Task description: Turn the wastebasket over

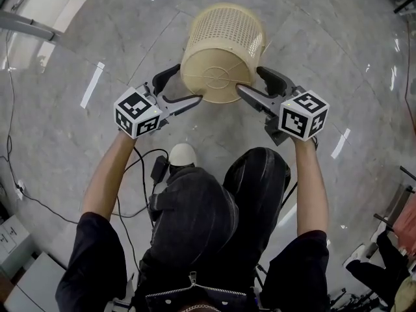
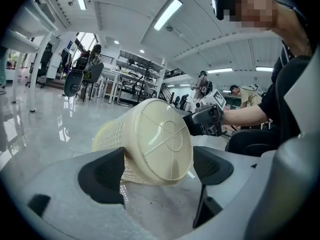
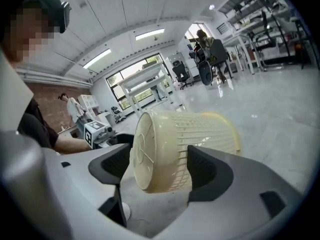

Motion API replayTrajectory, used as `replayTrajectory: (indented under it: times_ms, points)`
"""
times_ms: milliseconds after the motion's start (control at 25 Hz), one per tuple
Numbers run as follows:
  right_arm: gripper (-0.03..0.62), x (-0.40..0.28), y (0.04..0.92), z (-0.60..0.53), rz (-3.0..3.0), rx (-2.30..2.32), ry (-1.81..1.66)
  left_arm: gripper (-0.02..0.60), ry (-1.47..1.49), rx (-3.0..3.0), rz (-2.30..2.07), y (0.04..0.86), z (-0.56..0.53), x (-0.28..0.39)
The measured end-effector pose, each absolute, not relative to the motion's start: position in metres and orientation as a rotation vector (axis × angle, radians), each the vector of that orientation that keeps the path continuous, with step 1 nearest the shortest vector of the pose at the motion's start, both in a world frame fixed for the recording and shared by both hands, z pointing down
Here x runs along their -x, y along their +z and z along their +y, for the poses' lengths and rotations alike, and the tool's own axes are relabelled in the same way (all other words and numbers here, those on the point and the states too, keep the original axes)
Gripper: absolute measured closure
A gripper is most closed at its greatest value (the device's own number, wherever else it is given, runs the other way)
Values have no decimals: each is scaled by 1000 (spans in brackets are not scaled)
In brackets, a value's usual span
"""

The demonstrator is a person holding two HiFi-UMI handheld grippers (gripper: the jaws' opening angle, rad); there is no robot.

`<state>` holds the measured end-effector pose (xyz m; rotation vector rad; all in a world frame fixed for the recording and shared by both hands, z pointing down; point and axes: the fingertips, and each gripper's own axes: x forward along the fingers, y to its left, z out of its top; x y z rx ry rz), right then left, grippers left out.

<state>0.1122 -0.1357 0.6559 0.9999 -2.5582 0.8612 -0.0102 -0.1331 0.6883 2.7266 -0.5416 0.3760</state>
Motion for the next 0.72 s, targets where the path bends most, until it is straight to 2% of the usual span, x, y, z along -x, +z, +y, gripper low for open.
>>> replayTrajectory:
  times_ms: [160,280,480,720]
  points:
    - [241,-110,647,-134,-2598,-951,993,155,389,-2717,-546,696,-125,14]
    - [241,-121,630,-164,-2633,-1162,1107,155,396,-2703,-536,703,-120,13]
    - [241,-103,647,-171,-2513,-1129,824,155,382,-2683,-527,708,-117,10]
    - [244,-106,651,-161,-2516,-1047,737,155,346,-2675,-514,703,-116,16]
